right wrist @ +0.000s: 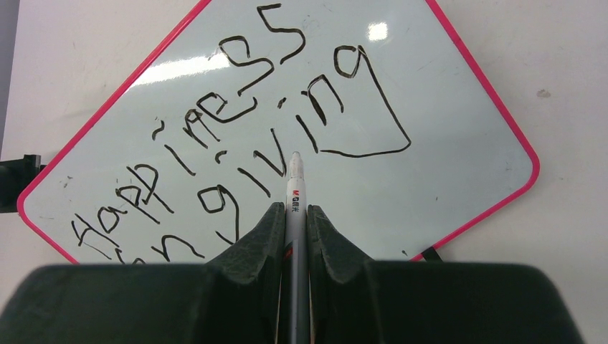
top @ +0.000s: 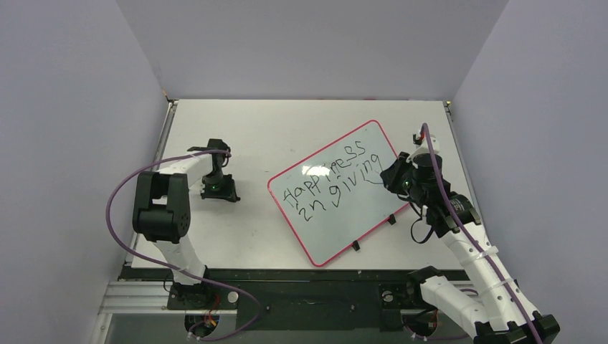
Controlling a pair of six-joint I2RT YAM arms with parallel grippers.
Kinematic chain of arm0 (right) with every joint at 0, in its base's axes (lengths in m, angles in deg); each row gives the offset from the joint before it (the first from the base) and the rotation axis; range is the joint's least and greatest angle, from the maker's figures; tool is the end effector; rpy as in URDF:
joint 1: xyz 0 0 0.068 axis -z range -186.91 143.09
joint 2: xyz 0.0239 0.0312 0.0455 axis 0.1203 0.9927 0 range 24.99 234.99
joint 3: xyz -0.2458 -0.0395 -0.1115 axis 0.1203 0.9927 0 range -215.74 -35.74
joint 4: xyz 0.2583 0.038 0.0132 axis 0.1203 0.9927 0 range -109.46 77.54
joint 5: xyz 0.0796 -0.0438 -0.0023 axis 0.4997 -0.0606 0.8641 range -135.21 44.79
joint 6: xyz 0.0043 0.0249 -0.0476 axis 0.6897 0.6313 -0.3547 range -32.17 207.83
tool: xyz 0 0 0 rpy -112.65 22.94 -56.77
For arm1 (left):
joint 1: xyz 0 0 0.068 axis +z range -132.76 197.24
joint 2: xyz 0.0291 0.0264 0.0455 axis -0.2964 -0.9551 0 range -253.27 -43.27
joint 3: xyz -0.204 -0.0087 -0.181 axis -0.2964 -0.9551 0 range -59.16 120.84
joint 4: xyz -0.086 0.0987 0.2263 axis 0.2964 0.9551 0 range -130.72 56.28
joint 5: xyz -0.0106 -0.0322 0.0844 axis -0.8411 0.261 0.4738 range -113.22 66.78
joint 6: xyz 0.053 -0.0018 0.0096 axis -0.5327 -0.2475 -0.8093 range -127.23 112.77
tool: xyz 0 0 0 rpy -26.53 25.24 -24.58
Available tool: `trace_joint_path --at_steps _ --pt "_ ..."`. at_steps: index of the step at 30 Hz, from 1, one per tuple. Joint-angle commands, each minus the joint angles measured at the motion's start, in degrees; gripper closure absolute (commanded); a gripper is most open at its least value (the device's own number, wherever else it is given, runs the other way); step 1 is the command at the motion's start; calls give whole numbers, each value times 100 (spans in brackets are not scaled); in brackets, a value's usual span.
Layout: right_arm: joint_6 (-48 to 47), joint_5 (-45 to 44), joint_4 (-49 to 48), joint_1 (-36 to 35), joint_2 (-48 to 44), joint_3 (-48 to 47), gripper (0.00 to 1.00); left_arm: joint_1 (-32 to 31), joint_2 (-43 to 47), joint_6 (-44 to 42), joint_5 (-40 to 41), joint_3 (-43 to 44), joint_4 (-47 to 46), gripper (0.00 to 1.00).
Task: Write a sentence on the whiteboard
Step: Close the whiteboard marker at the center of the board.
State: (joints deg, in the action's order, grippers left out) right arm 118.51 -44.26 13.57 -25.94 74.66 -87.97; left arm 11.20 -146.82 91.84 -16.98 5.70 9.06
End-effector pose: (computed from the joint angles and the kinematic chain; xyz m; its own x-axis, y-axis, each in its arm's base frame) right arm 0.1753 0.0610 0.3300 -0.5857 0.3377 -0.7368 -0.0472 0.8933 0.4470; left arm 0.3122 -0.0292 0.1546 0.0561 -0.9931 -0.1030 -0.9977 -0.0519 -0.0436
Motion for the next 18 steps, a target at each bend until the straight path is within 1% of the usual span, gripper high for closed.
trace_joint_path --at_steps 1,5,6,9,11,14,18 --pt "-69 99 -206 61 -57 14 100 164 -242 -267 511 -180 -593 100" --pt "-94 195 -203 58 -112 -8 100 151 18 -520 248 -483 -1111 100" --pt "-104 287 -221 57 -118 -25 100 148 93 -568 172 -562 -1366 100" --pt "-112 757 -407 36 -205 -5 100 148 534 -722 -300 -985 -2213 100" --pt "-83 1045 -610 -14 -279 15 100 147 803 -814 -454 -1138 -2448 100" --pt "-44 1318 -909 -137 -327 26 100 141 1196 -955 -517 -1217 -2496 100" --pt "24 1595 -1271 -366 -353 48 100 119 2030 -1097 -569 -1241 -2391 100"
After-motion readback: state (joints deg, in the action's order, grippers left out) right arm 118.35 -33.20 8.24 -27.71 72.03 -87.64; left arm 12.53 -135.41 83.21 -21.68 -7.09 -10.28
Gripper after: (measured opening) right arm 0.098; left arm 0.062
